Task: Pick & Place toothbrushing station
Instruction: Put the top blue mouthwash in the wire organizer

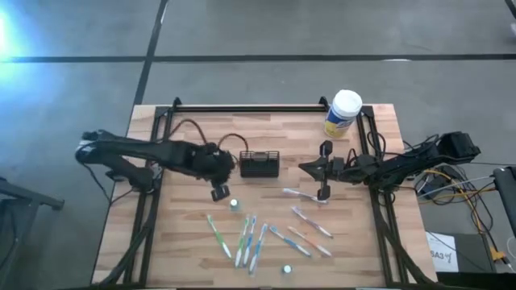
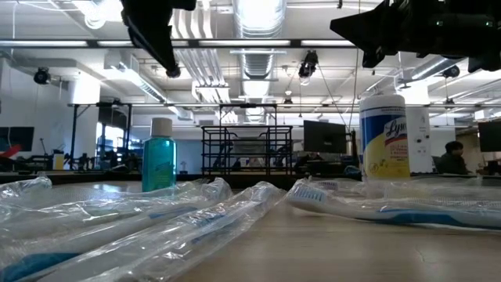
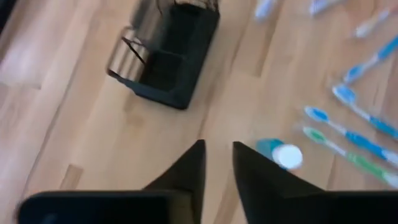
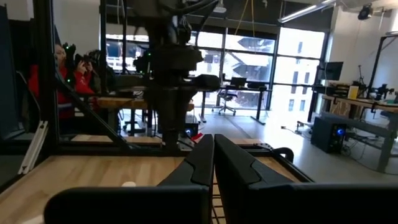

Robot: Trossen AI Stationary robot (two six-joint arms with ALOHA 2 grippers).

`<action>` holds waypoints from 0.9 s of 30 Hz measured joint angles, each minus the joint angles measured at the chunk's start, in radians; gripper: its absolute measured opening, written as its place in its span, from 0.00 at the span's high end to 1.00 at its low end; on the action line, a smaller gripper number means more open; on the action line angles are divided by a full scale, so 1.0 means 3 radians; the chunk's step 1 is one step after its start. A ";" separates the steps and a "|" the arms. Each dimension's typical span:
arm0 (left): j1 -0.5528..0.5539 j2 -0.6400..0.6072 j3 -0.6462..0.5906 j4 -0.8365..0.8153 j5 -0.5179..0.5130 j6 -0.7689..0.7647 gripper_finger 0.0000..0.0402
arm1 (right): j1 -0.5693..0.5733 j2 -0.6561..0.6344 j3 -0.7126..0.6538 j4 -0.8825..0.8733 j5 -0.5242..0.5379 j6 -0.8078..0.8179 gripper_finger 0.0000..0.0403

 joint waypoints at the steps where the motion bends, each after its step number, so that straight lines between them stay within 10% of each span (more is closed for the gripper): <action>1: -0.0021 0.0109 0.0092 -0.0068 0.0014 -0.0009 0.71 | 0.0000 0.0000 0.0000 0.0001 0.0000 -0.0028 0.98; 13: -0.0197 0.0827 0.0430 -0.0307 0.0433 -0.0372 0.35 | 0.0001 0.0000 0.0000 0.0014 0.0092 -0.0127 0.98; 27: -0.0212 0.0996 0.0313 -0.0093 0.0475 -0.0716 0.32 | 0.0001 -0.0001 0.0000 0.0030 0.0092 -0.0210 0.98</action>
